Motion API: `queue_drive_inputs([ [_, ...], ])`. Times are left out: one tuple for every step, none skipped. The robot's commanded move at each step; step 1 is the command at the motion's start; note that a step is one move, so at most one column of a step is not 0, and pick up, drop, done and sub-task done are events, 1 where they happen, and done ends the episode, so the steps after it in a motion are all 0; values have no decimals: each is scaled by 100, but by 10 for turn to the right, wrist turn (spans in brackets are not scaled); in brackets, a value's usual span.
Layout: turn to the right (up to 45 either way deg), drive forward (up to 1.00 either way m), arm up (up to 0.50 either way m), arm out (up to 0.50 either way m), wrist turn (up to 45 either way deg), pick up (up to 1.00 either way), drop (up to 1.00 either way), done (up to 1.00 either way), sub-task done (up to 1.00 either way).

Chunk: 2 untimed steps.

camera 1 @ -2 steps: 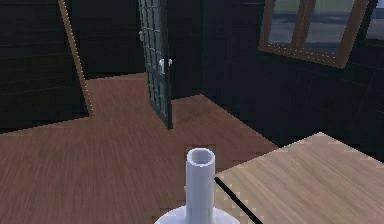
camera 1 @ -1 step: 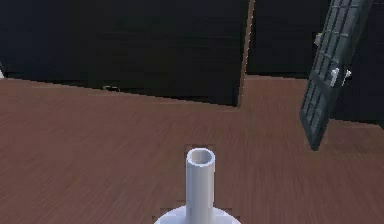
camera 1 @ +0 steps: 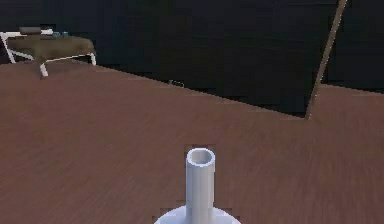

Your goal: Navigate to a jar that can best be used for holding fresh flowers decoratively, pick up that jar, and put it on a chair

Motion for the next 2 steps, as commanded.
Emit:
queue_drive_inputs([
  [0,55,0,0,0,0,0,0,0],
  [450,0,0,0,0,0,0,0,0],
])
